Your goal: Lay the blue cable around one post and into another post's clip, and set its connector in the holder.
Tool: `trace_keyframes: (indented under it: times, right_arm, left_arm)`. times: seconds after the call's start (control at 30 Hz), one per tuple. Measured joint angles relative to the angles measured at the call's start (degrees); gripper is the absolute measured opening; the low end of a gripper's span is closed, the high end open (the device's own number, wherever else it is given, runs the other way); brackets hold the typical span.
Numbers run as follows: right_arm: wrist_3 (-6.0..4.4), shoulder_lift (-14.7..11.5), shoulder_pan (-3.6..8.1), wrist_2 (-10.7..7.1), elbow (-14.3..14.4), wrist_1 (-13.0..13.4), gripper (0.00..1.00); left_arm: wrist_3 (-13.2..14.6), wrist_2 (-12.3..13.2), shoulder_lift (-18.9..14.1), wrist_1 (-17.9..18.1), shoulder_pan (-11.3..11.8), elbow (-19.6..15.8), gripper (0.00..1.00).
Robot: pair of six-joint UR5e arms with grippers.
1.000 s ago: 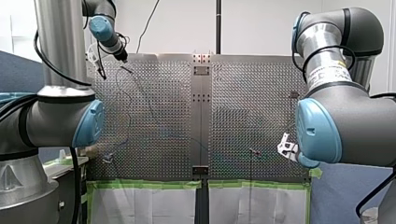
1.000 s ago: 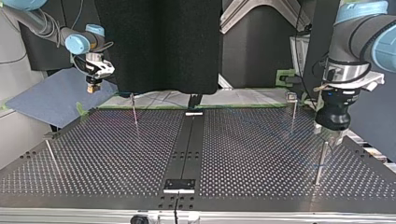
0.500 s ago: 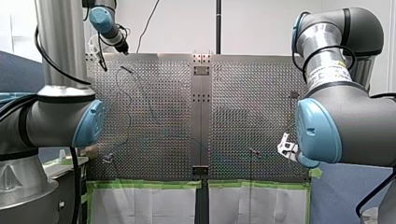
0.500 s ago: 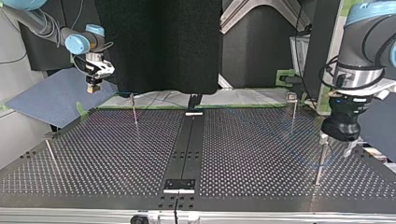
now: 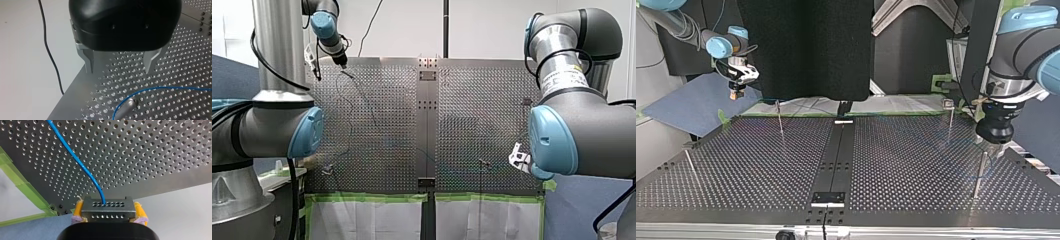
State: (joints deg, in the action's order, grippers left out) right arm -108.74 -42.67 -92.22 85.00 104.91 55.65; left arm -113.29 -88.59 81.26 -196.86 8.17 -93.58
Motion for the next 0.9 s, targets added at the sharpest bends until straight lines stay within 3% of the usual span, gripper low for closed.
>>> trace_keyframes:
  times: [0.4, 0.9]
  right_arm:
    - [-0.07, -0.01, -0.11, 0.00, 0.00, 0.15, 0.02]
    - [0.00, 0.00, -0.59, 0.00, 0.01, 0.09, 0.02]
  left_arm:
    - [0.00, -0.14, -0.23, -0.05, -0.10, 0.00, 1.00]
    - [1.43, -4.88, -0.26, -2.73, -0.38, -0.01, 1.00]
